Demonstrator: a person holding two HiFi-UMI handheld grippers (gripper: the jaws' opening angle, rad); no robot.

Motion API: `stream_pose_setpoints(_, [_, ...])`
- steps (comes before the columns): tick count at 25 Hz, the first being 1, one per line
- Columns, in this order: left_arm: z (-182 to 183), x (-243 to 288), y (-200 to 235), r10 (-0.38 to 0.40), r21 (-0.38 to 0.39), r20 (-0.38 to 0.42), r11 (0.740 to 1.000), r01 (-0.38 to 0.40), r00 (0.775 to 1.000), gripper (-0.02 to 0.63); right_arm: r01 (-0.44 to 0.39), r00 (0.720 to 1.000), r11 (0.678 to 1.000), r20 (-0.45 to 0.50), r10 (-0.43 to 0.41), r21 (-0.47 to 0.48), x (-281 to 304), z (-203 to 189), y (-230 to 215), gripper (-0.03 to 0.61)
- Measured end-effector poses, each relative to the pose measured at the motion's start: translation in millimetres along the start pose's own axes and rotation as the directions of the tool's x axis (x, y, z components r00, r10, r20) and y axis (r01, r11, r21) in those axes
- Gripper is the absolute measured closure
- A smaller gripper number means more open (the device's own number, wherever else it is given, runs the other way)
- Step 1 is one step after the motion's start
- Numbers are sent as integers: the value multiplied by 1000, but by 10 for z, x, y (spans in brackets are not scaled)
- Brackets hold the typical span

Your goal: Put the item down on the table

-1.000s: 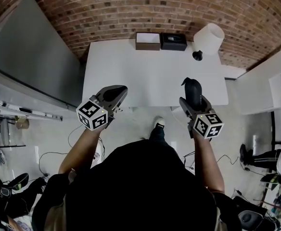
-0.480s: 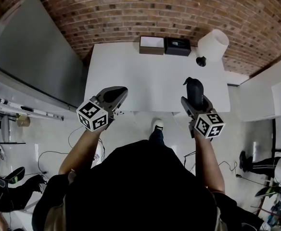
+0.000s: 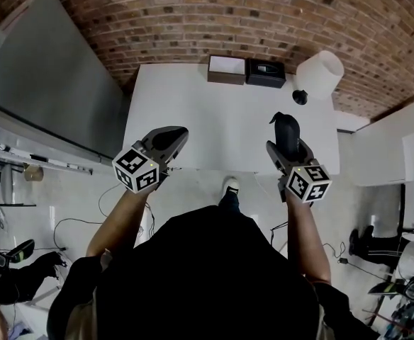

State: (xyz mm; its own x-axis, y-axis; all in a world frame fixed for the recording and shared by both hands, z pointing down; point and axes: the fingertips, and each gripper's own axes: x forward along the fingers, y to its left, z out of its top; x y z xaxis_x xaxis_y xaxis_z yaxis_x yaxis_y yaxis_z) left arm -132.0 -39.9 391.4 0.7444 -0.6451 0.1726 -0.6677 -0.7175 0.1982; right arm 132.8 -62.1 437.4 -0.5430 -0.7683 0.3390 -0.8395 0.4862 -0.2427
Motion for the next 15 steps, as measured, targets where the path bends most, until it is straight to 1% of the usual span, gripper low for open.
stream_pose_setpoints(15, [100, 512, 328, 45, -18, 3, 999, -45, 999, 581, -41, 999, 999, -12, 41, -14, 492, 299, -482, 227])
